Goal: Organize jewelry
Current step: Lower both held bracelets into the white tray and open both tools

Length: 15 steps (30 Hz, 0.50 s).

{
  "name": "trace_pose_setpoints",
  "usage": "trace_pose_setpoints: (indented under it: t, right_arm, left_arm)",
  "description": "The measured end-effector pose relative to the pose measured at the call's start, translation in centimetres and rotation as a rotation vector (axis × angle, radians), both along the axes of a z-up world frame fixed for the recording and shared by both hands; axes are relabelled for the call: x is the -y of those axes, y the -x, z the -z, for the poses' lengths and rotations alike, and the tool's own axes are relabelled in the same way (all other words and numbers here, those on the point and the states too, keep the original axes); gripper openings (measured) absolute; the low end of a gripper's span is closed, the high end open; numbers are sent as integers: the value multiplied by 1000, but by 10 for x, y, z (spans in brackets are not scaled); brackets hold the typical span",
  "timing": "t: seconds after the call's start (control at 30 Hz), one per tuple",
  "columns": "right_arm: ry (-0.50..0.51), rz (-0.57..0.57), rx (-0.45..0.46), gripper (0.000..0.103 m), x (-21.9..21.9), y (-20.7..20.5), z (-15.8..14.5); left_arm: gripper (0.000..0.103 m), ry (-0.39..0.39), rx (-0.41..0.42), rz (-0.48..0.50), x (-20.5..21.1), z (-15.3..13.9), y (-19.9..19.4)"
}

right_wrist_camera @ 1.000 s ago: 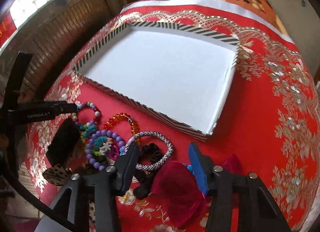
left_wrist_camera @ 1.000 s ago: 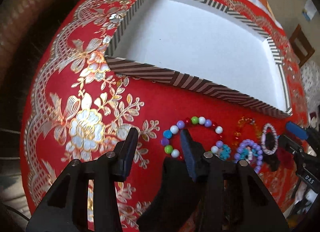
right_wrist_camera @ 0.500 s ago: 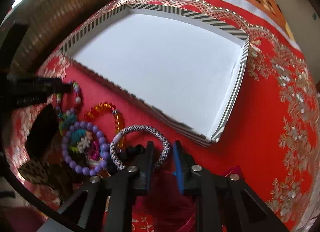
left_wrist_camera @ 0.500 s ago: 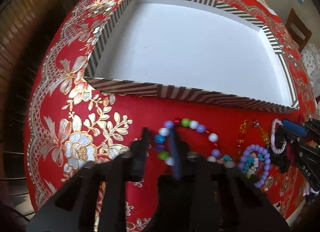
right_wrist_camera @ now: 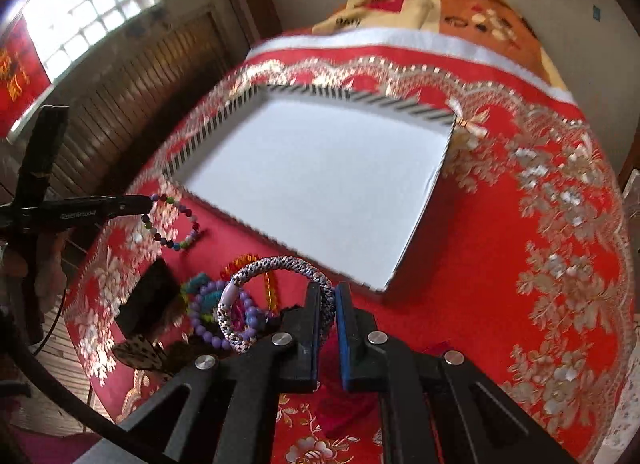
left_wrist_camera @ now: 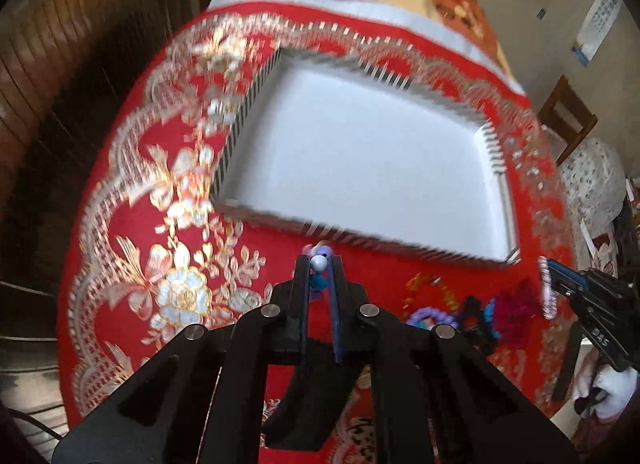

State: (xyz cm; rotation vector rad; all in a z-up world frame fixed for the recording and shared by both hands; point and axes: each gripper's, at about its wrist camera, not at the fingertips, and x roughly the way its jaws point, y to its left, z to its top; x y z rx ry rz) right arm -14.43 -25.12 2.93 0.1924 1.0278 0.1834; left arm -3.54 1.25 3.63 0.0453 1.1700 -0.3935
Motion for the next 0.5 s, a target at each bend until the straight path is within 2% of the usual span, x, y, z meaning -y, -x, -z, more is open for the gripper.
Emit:
trace_pose_setpoints:
  t: [0.17, 0.27, 0.37, 0.5]
  right_arm:
    - [-72, 43, 19, 7, 12, -18, -9]
    - [-116, 74, 10, 7, 17, -32, -6]
    - [-73, 97, -12, 7, 15, -48, 6]
    - [-34, 118, -47, 7, 10, -69, 30]
  left_arm:
    - [8, 14, 65, 16, 16, -33, -10]
    - [8, 19, 90, 20, 24, -38, -27]
    - [8, 28, 73, 14, 32, -27, -52]
    - [7, -4, 27, -18, 36, 7, -84]
